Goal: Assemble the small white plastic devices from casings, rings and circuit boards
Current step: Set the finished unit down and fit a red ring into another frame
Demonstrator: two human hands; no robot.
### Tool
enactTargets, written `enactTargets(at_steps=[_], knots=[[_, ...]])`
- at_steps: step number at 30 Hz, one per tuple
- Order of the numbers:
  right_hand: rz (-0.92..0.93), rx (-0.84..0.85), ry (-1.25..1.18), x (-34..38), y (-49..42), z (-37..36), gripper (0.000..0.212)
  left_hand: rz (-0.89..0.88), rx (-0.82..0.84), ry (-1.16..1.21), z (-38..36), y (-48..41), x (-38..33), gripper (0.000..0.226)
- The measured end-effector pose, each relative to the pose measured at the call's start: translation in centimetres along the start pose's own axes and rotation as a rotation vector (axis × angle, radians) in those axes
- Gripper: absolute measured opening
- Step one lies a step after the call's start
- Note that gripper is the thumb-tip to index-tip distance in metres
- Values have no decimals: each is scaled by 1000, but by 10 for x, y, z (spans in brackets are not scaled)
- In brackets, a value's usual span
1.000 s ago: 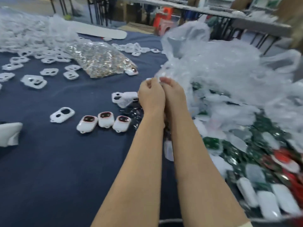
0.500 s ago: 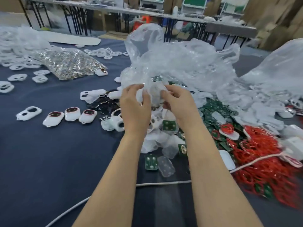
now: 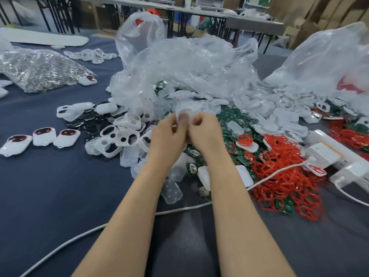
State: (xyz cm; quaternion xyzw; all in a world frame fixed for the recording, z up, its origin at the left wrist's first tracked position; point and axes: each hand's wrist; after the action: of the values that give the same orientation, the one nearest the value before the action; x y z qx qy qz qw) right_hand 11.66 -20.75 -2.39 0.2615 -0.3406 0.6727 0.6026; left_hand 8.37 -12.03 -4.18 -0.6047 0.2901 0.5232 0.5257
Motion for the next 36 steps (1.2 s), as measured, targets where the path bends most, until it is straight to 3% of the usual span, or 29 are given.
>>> enactTargets(at_steps=[2,4,7,8,11,15,19,23,28,34,36], knots=[[-4,194,-249,1,4,11,14,72,-156,-4,-6,-7,-3,32],[7,178,-314,-10,8,25,4,179,-239,181,-12,-14,-8,28],[-79,-234,197,-44,1,52,18,322,-151,568,-30,-14,-16,22],[-142,-285,373,-55,-2,59,24,359,-106,621,-36,-12,-17,18],[-315,-135,654,-77,-8,63,36,511,-14,739,-53,-9,-20,14],[-264,-219,575,-86,-10,61,35,652,23,828,-62,-6,-19,17],[-176,-367,390,-85,-7,65,25,671,23,914,-46,-10,-14,25],[-108,-413,312,-75,-9,58,17,662,19,1008,-23,-11,-13,29],[36,-522,154,-50,-9,36,15,578,-35,954,4,-10,-11,23],[22,-362,121,-37,-7,8,9,422,-176,519,23,-5,7,13],[-1,-343,-96,-32,-5,5,8,396,-193,483,25,-7,11,11]])
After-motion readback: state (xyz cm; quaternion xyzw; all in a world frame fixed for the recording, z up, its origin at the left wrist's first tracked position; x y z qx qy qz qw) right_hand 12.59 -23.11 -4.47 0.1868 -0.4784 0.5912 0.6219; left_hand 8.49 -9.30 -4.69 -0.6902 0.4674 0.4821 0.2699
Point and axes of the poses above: each hand's wrist, its own y-axis away from the middle knuckle, its own z-axis out of the back of the hand, x = y × z, and after that the axes turned 12 degrees about y, right-handed
